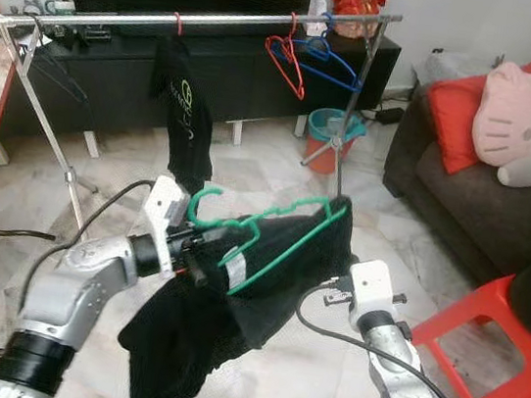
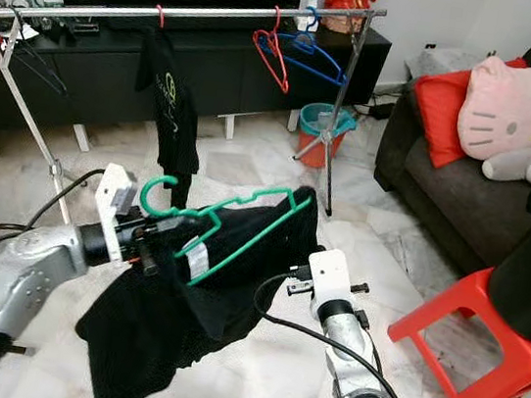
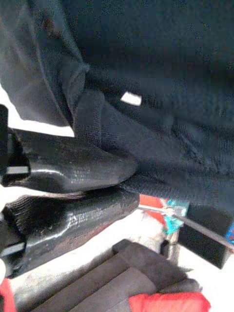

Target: Hang hanger

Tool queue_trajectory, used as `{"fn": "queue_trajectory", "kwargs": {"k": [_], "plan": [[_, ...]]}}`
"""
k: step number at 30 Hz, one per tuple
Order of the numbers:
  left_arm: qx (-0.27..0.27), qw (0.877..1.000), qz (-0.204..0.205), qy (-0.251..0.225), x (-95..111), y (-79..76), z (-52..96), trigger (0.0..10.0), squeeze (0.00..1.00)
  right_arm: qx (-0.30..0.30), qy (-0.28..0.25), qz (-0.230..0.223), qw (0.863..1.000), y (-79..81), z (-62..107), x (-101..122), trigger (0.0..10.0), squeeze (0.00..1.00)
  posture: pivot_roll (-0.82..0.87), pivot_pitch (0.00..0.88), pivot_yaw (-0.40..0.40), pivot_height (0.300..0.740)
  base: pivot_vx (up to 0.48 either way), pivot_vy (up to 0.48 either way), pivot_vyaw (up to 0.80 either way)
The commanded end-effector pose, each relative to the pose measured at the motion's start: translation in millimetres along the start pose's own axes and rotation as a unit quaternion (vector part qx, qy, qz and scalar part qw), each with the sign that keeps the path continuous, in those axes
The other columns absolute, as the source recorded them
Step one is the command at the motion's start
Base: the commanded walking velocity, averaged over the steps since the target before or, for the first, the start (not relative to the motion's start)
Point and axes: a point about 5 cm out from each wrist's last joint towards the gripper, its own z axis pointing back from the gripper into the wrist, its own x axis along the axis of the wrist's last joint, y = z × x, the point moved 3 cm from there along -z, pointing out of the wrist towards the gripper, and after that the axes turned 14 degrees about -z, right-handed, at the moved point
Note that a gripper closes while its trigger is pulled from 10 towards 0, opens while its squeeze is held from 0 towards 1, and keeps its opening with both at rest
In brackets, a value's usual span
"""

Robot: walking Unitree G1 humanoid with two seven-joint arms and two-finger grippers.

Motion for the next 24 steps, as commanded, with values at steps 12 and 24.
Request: {"fn": "queue_trajectory", "kwargs": {"k": [12,24], "plan": [[-0.153,0.988,-0.022,0.013,22,-20.5,22.8,10.0,0.0,-0.019,0.04,-0.005,0.999,-15.6,11.1,-19,0.0,0.0,0.08,0.0,-0.031,0.74,0.0,0.0,0.0],[-0.238,0.939,-0.123,0.215,-22,-22.4,61.6,10.0,0.0,-0.007,0.033,0.0,0.999,-10.8,7.3,-14,0.0,0.0,0.09,0.0,-0.037,0.74,0.0,0.0,0.0]]}}
